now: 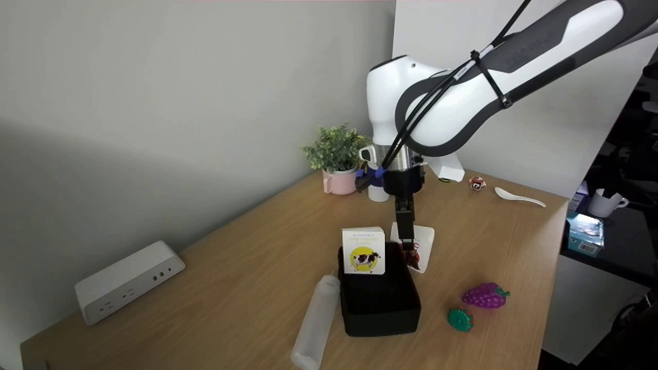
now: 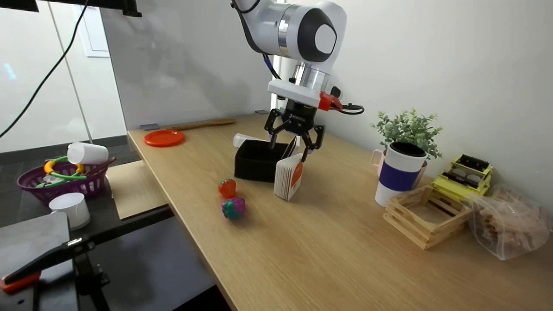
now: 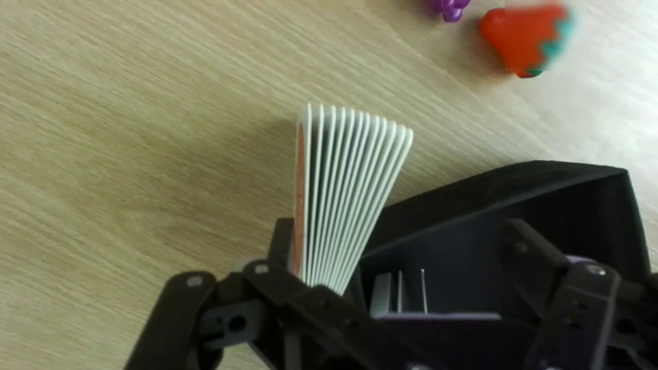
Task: Put the yellow and orange books in the black box
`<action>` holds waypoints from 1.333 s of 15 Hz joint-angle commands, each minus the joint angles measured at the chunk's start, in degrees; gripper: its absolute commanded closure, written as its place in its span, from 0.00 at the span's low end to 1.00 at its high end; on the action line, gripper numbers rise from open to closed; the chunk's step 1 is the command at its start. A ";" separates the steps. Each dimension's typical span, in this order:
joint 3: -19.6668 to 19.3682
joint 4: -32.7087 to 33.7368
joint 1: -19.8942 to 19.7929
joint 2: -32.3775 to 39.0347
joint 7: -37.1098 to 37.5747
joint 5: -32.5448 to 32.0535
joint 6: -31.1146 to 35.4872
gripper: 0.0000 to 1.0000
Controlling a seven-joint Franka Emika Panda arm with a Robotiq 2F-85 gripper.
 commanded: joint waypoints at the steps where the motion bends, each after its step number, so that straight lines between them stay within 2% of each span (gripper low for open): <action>1: -0.13 -2.96 -0.45 -2.64 0.51 0.39 -1.43 0.00; 8: -0.57 -1.16 -2.16 -1.85 -1.35 0.42 -5.37 0.00; 14: 0.29 0.51 -2.76 -0.46 -5.43 0.22 -3.04 0.00; 15: -0.48 -0.06 -2.00 -0.67 -3.03 0.00 -3.81 0.00; 20: 0.16 0.47 -2.40 -0.91 -5.15 0.41 -2.90 0.00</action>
